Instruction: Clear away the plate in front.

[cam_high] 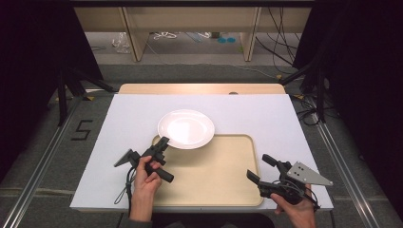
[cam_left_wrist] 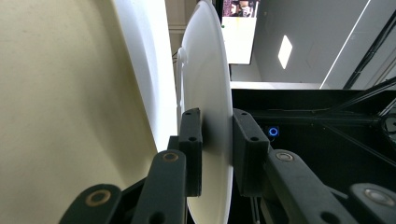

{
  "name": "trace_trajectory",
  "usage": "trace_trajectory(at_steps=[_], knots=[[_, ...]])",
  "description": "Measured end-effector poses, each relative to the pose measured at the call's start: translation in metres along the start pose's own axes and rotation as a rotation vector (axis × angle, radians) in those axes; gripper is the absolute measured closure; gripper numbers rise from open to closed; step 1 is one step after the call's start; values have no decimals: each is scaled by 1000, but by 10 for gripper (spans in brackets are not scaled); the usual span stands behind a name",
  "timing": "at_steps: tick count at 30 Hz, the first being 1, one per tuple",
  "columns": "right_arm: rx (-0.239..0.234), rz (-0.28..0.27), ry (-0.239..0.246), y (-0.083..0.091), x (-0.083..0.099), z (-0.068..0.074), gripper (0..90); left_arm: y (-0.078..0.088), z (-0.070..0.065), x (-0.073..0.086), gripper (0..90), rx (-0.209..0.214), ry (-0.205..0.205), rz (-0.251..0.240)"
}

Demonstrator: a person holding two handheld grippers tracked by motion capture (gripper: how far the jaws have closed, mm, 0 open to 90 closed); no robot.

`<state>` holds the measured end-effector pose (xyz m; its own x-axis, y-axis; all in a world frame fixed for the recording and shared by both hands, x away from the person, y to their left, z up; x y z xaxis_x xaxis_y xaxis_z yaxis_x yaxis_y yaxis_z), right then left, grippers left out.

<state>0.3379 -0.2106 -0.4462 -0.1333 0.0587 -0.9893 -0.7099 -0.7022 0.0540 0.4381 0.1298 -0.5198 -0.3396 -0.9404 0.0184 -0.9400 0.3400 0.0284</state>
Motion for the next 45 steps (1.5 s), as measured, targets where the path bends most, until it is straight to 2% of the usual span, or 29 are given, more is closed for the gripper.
trace_trajectory(at_steps=[4,7,10,11,16,20,22,24,26,28,29,33,39,44,45], knots=[[0,0,0,0,0,0,204,11,0,2,752,6,13,2],[0,-3,1,-1,0,0,203,17,2,6,749,7,3,23],[0,-8,11,-2,0,-1,203,22,-2,11,748,20,21,20],[-8,-8,9,-2,0,0,203,24,-2,13,747,32,15,24],[-7,-7,9,-1,0,0,203,34,-1,24,747,34,6,52],[-8,-8,7,-1,0,0,203,45,3,36,745,28,30,79],[-3,-9,5,-2,0,-1,202,50,3,39,743,45,28,80],[-2,-13,2,-2,0,-1,203,55,4,43,745,41,44,88],[9,-1,-7,-1,1,-1,203,58,5,45,743,40,35,91],[-1,-6,-1,-2,1,-2,203,61,6,46,741,35,26,89],[-2,-10,0,-2,1,-1,203,63,8,48,742,30,39,92],[9,-3,-14,-1,1,-2,203,72,11,53,742,-8,5,119],[6,5,-11,-1,2,-2,203,79,12,53,739,-30,-34,128],[8,2,-11,-1,2,-2,203,85,5,58,745,-41,-123,146],[7,1,-9,-1,2,-2,203,86,6,59,754,-57,-133,145]])
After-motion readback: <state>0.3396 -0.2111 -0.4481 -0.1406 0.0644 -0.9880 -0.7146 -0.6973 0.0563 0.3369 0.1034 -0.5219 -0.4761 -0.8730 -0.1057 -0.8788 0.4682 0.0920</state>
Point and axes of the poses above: each handheld gripper's, and its own axes: y roughly backward along the jaws, x roughly out of its underside, z roughly to its left, the point moved 7 cm from there along -y, roughly forward along the jaws, and after that the axes turned 8 degrees about -z, right-handed, at the moved point
